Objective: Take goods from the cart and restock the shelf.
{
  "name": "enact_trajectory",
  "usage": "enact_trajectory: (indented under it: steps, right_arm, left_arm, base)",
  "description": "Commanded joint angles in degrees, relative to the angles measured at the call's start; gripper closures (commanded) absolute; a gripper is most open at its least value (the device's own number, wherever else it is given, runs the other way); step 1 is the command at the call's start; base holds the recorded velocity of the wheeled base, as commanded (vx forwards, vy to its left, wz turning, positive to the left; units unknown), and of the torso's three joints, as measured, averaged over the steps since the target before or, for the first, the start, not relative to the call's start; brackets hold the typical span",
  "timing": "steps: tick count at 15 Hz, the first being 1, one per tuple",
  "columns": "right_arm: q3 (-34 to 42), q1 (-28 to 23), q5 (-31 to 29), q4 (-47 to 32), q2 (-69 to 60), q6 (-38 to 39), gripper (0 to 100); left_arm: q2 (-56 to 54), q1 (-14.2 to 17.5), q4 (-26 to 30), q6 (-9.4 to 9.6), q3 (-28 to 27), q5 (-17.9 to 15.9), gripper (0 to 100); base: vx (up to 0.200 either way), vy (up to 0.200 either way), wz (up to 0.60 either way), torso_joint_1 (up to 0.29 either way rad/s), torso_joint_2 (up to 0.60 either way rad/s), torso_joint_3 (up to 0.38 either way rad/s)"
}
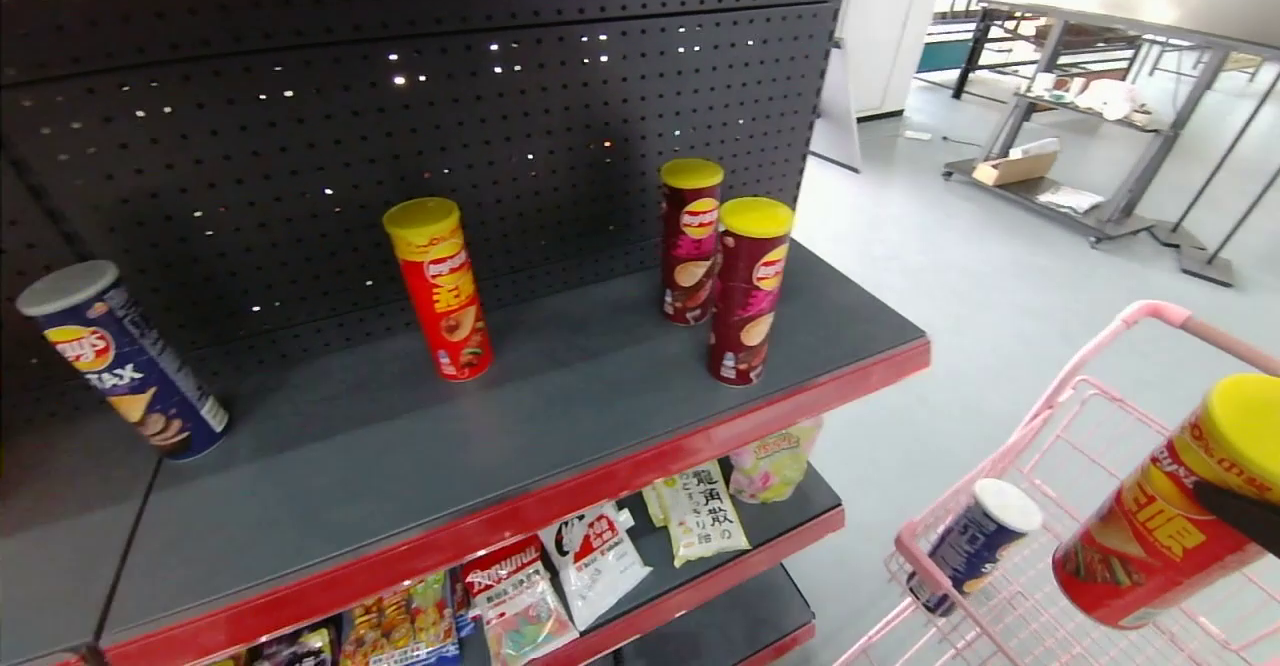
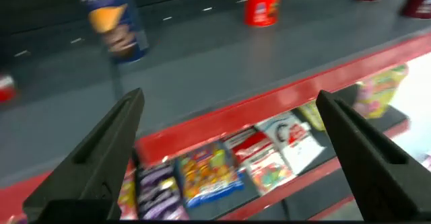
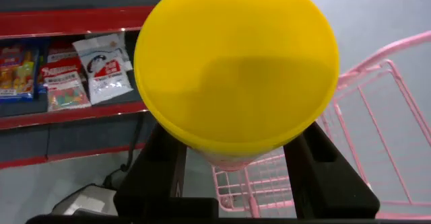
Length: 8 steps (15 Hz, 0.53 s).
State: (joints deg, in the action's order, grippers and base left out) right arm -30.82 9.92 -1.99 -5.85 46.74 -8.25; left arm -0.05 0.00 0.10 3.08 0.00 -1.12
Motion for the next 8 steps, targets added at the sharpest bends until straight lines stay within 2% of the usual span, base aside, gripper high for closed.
enact_trajectory:
  steps: [1, 6, 8]
  right_arm:
    - [1.0, 0.0, 0.0, -0.2, -2.1, 0.0, 100]
    - [3.0, -0.1, -0.1, -0.2, -7.5, 0.0, 100]
    - [3.5, -0.4, -0.5, 0.0, -9.6, -0.1, 100]
  left_arm:
    - [0.0, 0.0, 0.0, -0.01, 0.0, 0.0, 0]
    - [0.0, 0.0, 0.0, -0.01, 0.0, 0.0, 0]
    - [0.0, 0.0, 0.0, -0.01, 0.0, 0.0, 0]
  base:
    - [0.000, 0.000, 0.60, 0.002, 0.01, 0.002]
    - [0.000, 0.000, 0.60, 0.003, 0.00, 0.005]
    - [0.000, 0.000, 0.00, 0.000, 0.00, 0.000]
